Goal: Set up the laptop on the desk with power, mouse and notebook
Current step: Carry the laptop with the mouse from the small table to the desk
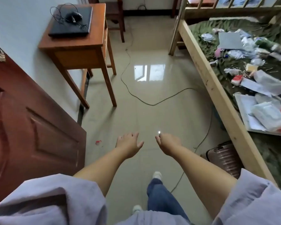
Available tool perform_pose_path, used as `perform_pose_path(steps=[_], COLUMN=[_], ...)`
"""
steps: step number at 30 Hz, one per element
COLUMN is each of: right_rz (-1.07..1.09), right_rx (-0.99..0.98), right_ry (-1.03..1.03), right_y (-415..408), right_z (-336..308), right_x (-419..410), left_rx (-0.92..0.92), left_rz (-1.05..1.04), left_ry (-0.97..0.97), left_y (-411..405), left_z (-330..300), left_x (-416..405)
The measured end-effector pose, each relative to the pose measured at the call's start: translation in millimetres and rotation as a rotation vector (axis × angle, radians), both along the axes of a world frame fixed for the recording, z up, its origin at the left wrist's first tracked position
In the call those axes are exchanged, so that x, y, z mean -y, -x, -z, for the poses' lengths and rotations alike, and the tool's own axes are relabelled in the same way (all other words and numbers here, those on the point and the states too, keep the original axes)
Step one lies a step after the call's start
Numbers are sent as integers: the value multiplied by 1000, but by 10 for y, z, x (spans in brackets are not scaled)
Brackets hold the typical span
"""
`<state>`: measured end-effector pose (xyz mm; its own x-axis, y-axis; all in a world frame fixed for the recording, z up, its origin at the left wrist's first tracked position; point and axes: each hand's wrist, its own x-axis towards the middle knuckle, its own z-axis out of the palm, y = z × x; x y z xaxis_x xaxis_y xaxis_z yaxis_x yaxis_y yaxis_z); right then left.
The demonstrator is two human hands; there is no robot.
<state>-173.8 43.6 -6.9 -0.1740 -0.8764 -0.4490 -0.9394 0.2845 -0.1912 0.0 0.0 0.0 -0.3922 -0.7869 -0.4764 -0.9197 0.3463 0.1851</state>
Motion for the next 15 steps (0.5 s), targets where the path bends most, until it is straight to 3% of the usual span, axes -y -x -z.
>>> perform_pose_path(steps=[6, 15], right_rz=[-118, -185], right_rx=[-94, -92], right_ry=[-63, -30], right_y=[404, 1302], right_z=[101, -73], right_x=[714, 2555], left_rx=[-20, -37], left_rz=[-47, -149], left_ry=[-134, -69], left_y=[348, 1095], left_z=[88, -177], left_x=[802, 2595])
